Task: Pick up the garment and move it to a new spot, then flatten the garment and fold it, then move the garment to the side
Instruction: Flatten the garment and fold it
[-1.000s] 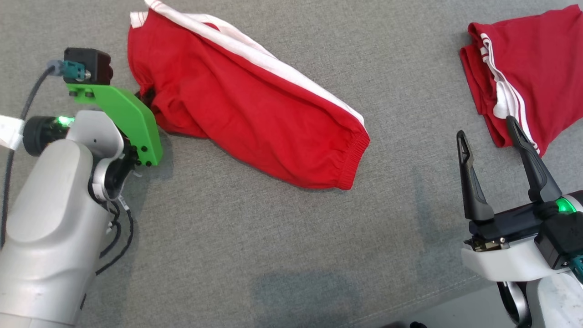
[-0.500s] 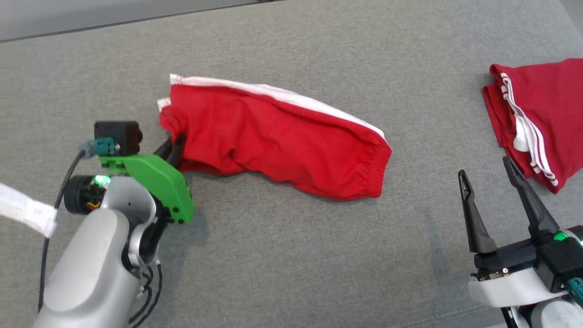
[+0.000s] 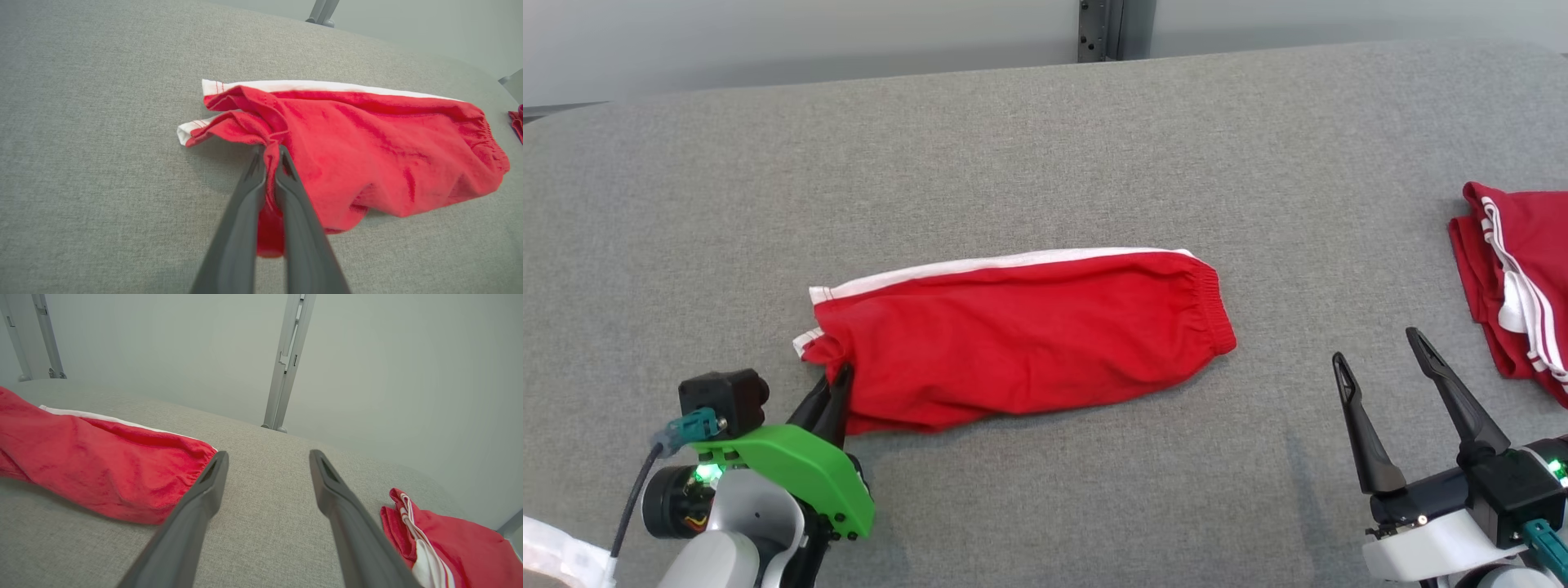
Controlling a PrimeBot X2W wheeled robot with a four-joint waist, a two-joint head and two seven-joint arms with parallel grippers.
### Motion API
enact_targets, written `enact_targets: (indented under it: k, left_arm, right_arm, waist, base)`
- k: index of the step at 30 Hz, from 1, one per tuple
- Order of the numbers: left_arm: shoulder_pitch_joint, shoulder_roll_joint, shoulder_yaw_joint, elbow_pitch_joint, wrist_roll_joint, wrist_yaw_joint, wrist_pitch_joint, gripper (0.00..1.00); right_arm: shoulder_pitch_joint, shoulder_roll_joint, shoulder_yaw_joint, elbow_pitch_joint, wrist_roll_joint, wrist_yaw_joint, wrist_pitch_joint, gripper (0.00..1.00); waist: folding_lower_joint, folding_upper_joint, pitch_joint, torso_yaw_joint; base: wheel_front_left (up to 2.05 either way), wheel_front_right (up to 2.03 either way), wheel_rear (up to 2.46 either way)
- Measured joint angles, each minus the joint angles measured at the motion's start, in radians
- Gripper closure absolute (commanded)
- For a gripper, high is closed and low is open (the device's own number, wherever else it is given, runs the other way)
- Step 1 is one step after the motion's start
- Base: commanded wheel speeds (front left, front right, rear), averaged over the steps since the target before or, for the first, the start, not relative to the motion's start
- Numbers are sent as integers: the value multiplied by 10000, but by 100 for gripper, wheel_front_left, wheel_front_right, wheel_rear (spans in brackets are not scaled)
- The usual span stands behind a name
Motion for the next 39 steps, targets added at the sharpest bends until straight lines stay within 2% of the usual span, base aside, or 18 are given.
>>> enact_targets:
  k: [2,3,4,5,8,13,15,18,24,30,35,39]
  left_arm:
    - [128,-48,-63,73,61,-15,-245,100]
    - [175,-199,-23,111,-6,0,-414,69]
    - [212,-238,-104,142,140,-10,-667,23]
    - [221,-240,-104,184,313,-10,-974,0]
    - [376,-232,-2,353,784,94,-1969,0]
    - [978,-188,313,403,1877,711,-4247,0]
    - [1241,-140,336,508,2462,886,-4633,0]
    - [1444,-359,587,382,2800,1011,-4798,0]
    - [1614,-1237,1388,-384,3856,698,-4828,0]
    - [1745,-2111,1797,-476,4504,8,-4828,0]
    - [1734,-2529,2065,-318,4828,-593,-4828,0]
    - [1703,-2746,2295,-293,4984,-857,-4828,0]
  right_arm:
    - [19,0,-12,61,2,2,0,0]
    - [30,0,-13,98,15,2,0,0]
    - [30,-8,-13,136,33,2,0,0]
    - [31,-36,-23,173,35,2,0,0]
    - [23,-73,-146,230,17,2,0,0]
    - [-41,56,-522,213,63,0,0,0]
    - [-225,48,-594,278,104,0,0,0]
    - [-626,113,-648,602,399,2,115,0]
    - [-1814,148,-270,1586,1319,0,901,0]
    - [-3111,-65,828,3342,2182,2,2230,0]
    - [-3866,-48,1475,4928,2692,4,2832,0]
    - [-4105,46,1561,5743,2963,0,2980,0]
  waist:
    - [0,0,-63,51]
    - [0,0,-81,68]
    - [0,0,-95,73]
    - [0,0,-106,69]
    - [0,0,-133,-1]
    - [0,0,-243,-89]
    - [0,0,-275,-103]
    - [0,0,-318,-56]
    - [0,0,-334,319]
    - [0,0,-239,845]
    - [0,0,-110,1364]
    - [0,0,-1,1734]
  base:
    - [0,0,0]
    - [0,0,0]
    - [0,0,0]
    - [0,0,0]
    - [0,0,0]
    - [0,0,0]
    - [0,0,0]
    - [0,0,0]
    - [0,0,0]
    - [0,0,0]
    - [0,0,0]
    - [0,0,0]
